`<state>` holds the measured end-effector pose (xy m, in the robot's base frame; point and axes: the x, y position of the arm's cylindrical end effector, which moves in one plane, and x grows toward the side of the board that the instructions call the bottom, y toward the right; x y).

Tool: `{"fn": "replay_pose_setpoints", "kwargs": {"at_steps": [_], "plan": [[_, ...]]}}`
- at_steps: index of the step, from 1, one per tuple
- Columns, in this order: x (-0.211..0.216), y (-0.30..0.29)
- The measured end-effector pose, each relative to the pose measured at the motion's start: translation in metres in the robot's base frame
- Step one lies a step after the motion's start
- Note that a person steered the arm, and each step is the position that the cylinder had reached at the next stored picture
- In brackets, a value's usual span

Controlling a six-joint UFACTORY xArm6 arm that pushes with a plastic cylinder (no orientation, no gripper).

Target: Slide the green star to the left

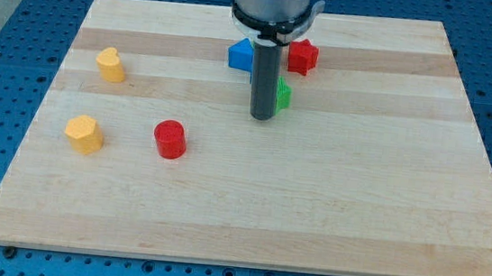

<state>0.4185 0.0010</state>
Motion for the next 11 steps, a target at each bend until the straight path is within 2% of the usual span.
{"fn": "replay_pose_setpoints", "kwargs": {"at_steps": [1, 3, 6, 7, 8, 9, 11], "plan": [[0.011, 0.010], [0.014, 0.076], [0.009, 0.045], [0.008, 0.081], [-0.013, 0.107], [-0.025, 0.102], [-0.020, 0.068]]}}
